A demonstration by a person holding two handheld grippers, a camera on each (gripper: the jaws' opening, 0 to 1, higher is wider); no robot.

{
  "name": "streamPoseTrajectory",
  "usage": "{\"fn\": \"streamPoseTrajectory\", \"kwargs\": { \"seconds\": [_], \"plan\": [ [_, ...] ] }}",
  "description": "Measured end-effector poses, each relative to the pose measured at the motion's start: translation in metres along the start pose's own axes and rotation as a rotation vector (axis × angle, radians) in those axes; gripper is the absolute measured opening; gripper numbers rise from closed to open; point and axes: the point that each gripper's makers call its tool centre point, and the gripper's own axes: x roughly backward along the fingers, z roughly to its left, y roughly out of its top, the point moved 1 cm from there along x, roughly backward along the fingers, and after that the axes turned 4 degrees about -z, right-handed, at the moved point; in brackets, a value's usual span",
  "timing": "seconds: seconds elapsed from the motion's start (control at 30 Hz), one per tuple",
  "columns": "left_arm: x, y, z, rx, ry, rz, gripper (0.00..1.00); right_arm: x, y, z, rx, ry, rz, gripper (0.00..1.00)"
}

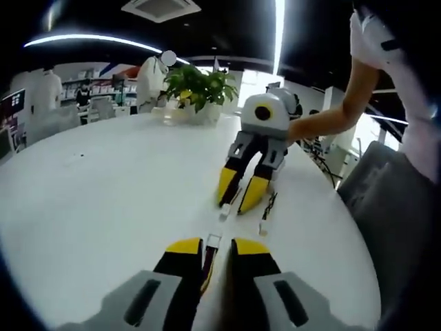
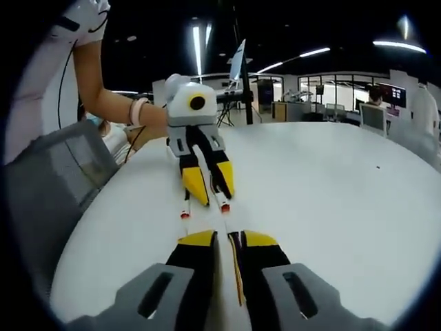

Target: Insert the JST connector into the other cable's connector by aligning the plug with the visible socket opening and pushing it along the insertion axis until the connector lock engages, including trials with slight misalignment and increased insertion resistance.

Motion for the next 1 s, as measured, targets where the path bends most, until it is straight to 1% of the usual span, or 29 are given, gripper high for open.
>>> {"fn": "streamPoseTrajectory", "kwargs": {
  "seconds": [0.1,0.23,0.53,0.67,0.8,1.0],
  "plan": [
    [-0.0014,0.0004,-0.0013,-0.034,-0.007,-0.001,0.10,-0.0006,0.0008,0.0009,0.007,0.008,-0.004,0.08],
    [-0.0021,0.0004,-0.0015,-0.058,-0.011,-0.005,0.10,-0.0018,-0.0016,0.0016,0.015,0.013,0.005,0.08],
    [-0.0021,-0.0004,0.0010,-0.114,-0.006,-0.016,0.06,0.0016,-0.0018,0.0024,0.016,0.020,0.004,0.06],
    [-0.0017,-0.0003,0.0012,-0.123,-0.008,-0.022,0.05,0.0010,-0.0014,0.0017,0.012,0.020,0.003,0.06],
    [-0.0027,-0.0005,0.0008,-0.128,-0.011,-0.025,0.00,0.0003,-0.0013,0.0017,0.018,0.023,0.004,0.05],
    [-0.0043,0.0000,0.0002,-0.135,-0.017,-0.027,0.00,-0.0007,-0.0013,0.0021,0.019,0.024,0.009,0.05]
  ]
}}
